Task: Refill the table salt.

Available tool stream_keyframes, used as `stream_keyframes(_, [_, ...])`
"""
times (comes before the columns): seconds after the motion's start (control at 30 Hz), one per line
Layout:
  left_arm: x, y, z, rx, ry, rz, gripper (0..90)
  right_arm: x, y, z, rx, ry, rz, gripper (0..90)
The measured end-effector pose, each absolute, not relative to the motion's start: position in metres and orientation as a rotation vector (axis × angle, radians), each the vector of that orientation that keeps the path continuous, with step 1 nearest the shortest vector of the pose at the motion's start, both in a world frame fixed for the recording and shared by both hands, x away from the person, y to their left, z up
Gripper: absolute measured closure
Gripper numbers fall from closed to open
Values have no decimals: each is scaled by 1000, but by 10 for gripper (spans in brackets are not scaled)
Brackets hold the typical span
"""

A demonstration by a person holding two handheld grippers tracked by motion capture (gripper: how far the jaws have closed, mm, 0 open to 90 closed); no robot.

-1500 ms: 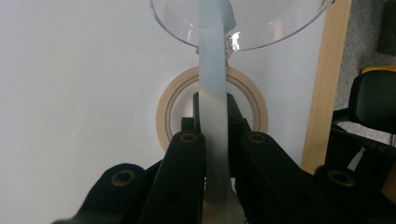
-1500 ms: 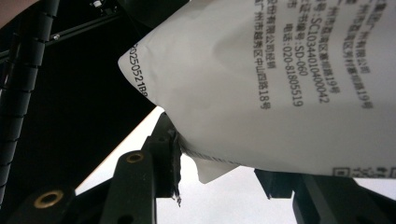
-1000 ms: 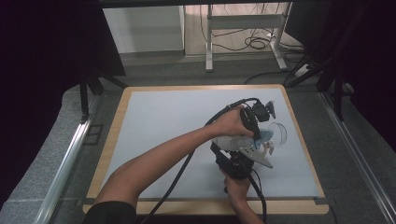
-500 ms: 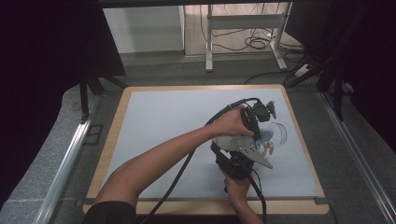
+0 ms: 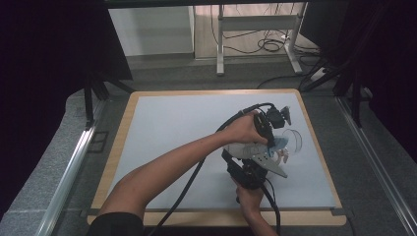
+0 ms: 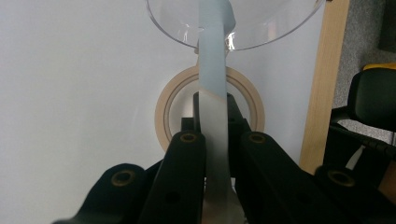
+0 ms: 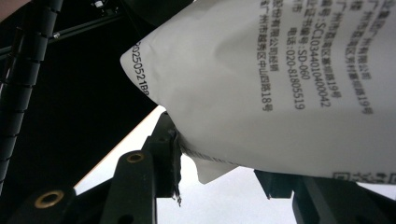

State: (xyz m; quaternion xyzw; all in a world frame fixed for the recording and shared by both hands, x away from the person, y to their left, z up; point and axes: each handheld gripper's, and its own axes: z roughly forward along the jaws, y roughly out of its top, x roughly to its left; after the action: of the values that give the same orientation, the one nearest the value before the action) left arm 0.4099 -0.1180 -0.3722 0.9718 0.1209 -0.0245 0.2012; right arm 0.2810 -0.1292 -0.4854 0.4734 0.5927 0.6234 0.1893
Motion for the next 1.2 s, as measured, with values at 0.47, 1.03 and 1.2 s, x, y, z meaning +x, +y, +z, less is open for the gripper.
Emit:
stream_keyframes(0.47, [409,-120,-371,2719,333,-62,900,280,-130,-484,1330,1663,1757,568])
stream_keyframes(1.03, [412,-116,-373,2717,343,-68,900,282,-129,-486,1333,1673,1755,570])
stream_keyframes(1.2, [412,-117,-373,2715,345,-67,900,282,-129,-486,1334,1670,1756,571])
